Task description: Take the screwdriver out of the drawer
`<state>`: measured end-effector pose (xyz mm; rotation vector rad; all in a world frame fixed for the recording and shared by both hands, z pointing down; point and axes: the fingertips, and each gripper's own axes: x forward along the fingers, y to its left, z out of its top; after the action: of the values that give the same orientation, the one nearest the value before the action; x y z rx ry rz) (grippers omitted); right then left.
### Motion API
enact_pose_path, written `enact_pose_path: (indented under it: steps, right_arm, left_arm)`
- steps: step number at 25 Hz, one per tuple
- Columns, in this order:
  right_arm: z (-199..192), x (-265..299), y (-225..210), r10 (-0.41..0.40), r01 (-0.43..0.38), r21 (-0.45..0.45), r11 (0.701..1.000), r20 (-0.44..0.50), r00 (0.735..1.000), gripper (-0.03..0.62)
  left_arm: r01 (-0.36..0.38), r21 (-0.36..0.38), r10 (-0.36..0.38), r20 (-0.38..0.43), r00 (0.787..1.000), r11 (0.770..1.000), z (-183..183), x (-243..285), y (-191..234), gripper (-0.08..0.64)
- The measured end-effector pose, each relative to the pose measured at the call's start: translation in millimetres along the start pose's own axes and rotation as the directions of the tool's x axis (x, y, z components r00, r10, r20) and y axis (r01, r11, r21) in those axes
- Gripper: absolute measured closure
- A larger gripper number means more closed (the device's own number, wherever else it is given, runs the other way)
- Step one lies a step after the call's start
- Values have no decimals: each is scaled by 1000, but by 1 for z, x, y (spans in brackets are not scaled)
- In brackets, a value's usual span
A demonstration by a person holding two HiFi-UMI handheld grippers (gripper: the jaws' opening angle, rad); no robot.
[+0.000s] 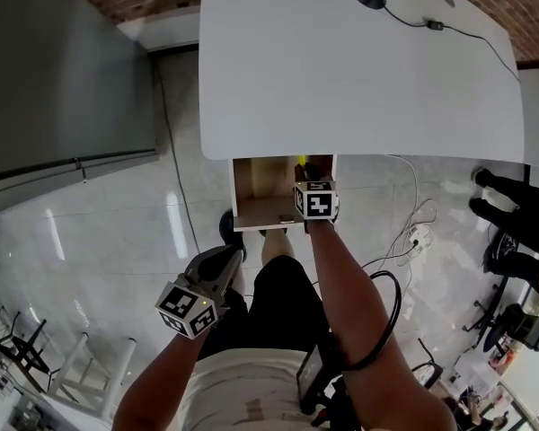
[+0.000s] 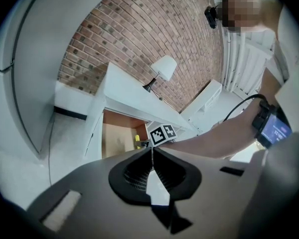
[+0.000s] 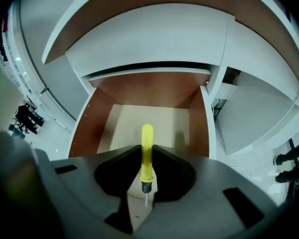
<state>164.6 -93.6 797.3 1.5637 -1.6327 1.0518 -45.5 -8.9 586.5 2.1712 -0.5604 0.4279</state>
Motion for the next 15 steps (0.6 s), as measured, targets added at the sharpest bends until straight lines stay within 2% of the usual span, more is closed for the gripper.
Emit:
enact_pose_path:
  steps: [15]
  right_arm:
    - [17, -73, 26, 95, -92, -34, 995, 68, 993, 531]
  left_arm:
    - [13, 38, -13, 7, 1000, 999, 24, -23, -16, 546]
